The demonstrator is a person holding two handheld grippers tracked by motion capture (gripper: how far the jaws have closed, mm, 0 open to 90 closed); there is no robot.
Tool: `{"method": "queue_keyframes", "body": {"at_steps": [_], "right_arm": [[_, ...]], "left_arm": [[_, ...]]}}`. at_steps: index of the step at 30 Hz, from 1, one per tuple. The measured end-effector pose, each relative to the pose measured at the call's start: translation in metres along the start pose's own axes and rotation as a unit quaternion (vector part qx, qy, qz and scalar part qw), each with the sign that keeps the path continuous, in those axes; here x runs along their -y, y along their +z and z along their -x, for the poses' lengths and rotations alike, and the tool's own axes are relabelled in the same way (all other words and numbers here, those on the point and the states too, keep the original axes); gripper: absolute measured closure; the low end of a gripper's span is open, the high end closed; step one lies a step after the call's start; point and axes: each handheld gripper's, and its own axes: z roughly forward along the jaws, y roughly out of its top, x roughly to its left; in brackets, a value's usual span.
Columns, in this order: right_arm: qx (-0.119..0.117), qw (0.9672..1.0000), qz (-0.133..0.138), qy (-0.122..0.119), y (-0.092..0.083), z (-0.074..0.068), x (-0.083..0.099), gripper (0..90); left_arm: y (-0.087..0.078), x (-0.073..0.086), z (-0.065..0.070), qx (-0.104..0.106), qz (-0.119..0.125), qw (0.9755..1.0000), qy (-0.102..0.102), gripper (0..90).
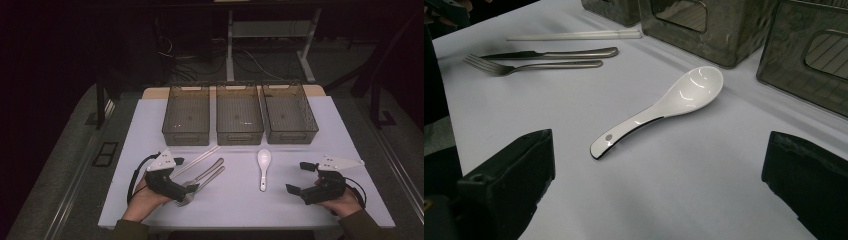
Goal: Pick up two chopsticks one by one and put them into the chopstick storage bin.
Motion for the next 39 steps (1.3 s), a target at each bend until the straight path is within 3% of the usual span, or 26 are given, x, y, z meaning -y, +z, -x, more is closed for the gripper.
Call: {"method": "queue_keyframes", "body": {"at_steps": [16,39], "right_arm": [[0.0,1.0,0.002,0.004,0.001,0.0,-0.001,0.7],[0.001,0.9999,0.006,0.012,0.0,0.003,-0.001,0.8]], "left_arm": [[-0.002,-0.016,-0.013,-0.004,0.014,0.9999,0.003,0.0],[0.014,-0.035,-0.053,-0.006,0.009,0.9999,-0.007,2.7]]}}
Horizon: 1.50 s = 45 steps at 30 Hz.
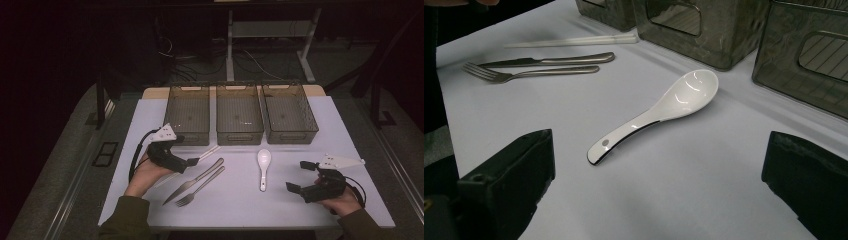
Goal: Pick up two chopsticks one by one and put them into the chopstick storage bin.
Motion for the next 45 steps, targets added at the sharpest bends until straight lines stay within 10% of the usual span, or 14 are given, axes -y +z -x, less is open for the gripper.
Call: {"method": "queue_keyframes", "body": {"at_steps": [13,45], "right_arm": [[-0.004,1.0,0.001,0.0,0.0,0.001,0.0,0.8],[0.001,1.0,-0.005,-0.005,0.002,-0.001,0.001,0.8]], "left_arm": [[0.01,0.008,-0.008,-0.013,0.009,0.9999,-0.004,23.0],[0.034,0.032,-0.022,-0.008,-0.079,0.9964,-0.031,76.5]]}}
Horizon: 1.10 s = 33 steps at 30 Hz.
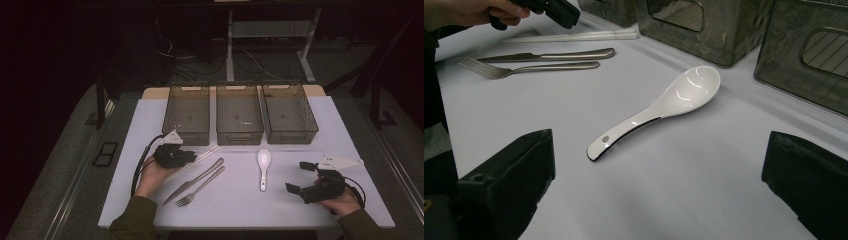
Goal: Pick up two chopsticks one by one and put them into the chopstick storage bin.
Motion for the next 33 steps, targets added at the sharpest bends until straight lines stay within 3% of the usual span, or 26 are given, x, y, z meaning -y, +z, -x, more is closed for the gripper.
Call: {"method": "queue_keyframes", "body": {"at_steps": [4,17,27,33], "right_arm": [[0.0,1.0,-0.001,-0.001,0.0001,0.0,0.0001,0.8],[0.001,1.0,-0.001,-0.001,0.0002,-0.0002,0.0001,0.8],[0.002,1.0,-0.001,-0.001,0.0002,-0.0001,0.0001,0.8],[0.003,1.0,-0.001,-0.002,0.0003,0.0001,0.0002,0.8]], "left_arm": [[-0.0009,0.0018,-0.0003,0.002,0.002,1.0,-0.009,79.2],[0.0041,0.0045,-0.0006,0.004,-0.018,0.9998,0.002,81.4],[0.0055,0.0061,-0.0001,-0.02,-0.034,0.9991,0.014,81.8],[0.0069,0.008,-0.0001,-0.021,-0.032,0.9992,0.013,81.8]]}}
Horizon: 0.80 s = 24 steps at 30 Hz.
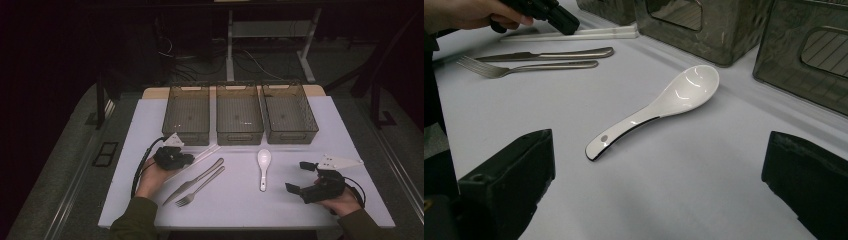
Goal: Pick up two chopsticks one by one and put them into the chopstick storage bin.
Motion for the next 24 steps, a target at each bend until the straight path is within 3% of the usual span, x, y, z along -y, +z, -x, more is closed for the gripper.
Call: {"method": "queue_keyframes", "body": {"at_steps": [8,16,24], "right_arm": [[0.001,1.0,0.0,0.0,0.0001,-0.0001,0.0001,0.8],[0.001,1.0,0.0,0.001,0.0001,-0.0004,0.0002,0.8],[0.0,1.0,0.002,0.002,-0.0007,-0.0003,0.0001,0.8]], "left_arm": [[0.0001,0.0034,0.0021,-0.007,0.009,0.9999,-0.002,82.0],[0.0002,0.0022,0.0053,-0.019,0.003,0.9998,-0.001,83.5],[-0.0004,0.0022,0.0038,-0.015,0.004,0.9999,0.004,83.9]]}}
